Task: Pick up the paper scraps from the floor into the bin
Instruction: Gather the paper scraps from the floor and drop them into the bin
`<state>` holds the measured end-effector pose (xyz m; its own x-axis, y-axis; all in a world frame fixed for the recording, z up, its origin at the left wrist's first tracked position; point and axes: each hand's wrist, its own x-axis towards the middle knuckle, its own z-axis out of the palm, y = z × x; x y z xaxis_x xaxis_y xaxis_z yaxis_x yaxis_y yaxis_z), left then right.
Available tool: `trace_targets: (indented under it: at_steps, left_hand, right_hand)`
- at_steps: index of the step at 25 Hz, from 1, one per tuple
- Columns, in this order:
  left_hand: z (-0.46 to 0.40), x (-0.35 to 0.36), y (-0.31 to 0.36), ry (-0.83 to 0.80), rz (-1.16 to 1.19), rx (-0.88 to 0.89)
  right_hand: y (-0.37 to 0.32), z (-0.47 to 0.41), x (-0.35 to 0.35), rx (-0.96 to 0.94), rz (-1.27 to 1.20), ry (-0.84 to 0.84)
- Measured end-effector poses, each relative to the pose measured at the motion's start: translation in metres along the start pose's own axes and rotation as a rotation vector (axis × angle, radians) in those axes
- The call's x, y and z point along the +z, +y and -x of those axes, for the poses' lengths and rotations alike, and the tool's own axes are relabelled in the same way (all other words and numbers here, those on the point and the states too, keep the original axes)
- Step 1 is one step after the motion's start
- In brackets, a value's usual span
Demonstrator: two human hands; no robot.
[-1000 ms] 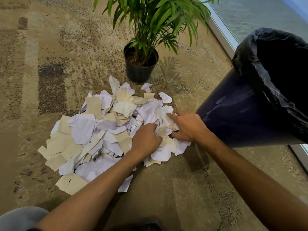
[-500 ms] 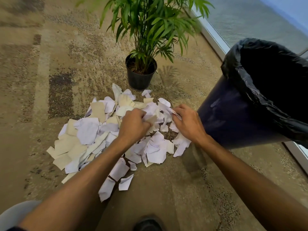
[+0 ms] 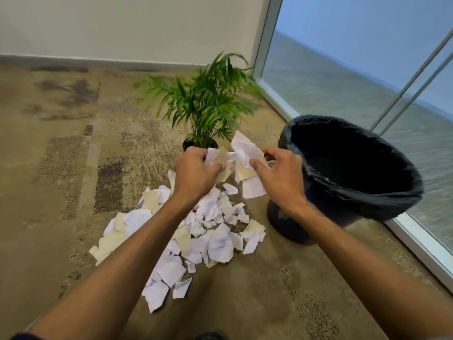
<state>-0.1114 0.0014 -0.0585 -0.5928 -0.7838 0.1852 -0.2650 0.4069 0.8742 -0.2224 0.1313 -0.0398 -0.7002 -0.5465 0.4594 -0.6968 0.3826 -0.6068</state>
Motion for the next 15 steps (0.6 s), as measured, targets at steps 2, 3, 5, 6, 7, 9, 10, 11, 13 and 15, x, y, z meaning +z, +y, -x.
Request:
trace_targets:
  at_steps: [2, 3, 5, 6, 7, 9, 10, 11, 13, 15]
  left_hand:
    - [-0.007, 0.008, 0.036, -0.005, 0.043, 0.051]
    - [-0.012, 0.015, 0.054, -0.008, 0.052, 0.088]
    - [-0.02, 0.035, 0.088, -0.029, 0.046, 0.168]
    - [-0.023, 0.05, 0.104, -0.048, 0.037, 0.196]
    - [-0.025, 0.065, 0.118, -0.079, 0.017, 0.216]
    - [-0.028, 0.1, 0.139, -0.162, -0.059, 0.22]
    - [-0.029, 0.118, 0.147, -0.214, -0.127, 0.222]
    - [-0.03, 0.133, 0.153, -0.274, -0.205, 0.226]
    - [-0.033, 0.16, 0.16, -0.391, -0.352, 0.255]
    - [-0.033, 0.18, 0.163, -0.467, -0.466, 0.258]
  right_hand:
    - [-0.009, -0.013, -0.035, -0.043, 0.025, 0.085]
    - [-0.01, -0.021, -0.054, -0.041, 0.042, 0.12]
    - [-0.003, -0.035, -0.09, -0.002, 0.108, 0.157]
    - [0.005, -0.041, -0.104, 0.028, 0.162, 0.163]
    - [0.017, -0.046, -0.115, 0.07, 0.229, 0.166]
    - [0.043, -0.051, -0.131, 0.185, 0.339, 0.153]
    - [0.058, -0.053, -0.136, 0.25, 0.359, 0.129]
    - [0.071, -0.054, -0.138, 0.307, 0.368, 0.097]
    - [0.094, -0.054, -0.138, 0.375, 0.401, 0.021]
    - [0.113, -0.05, -0.133, 0.402, 0.453, -0.052]
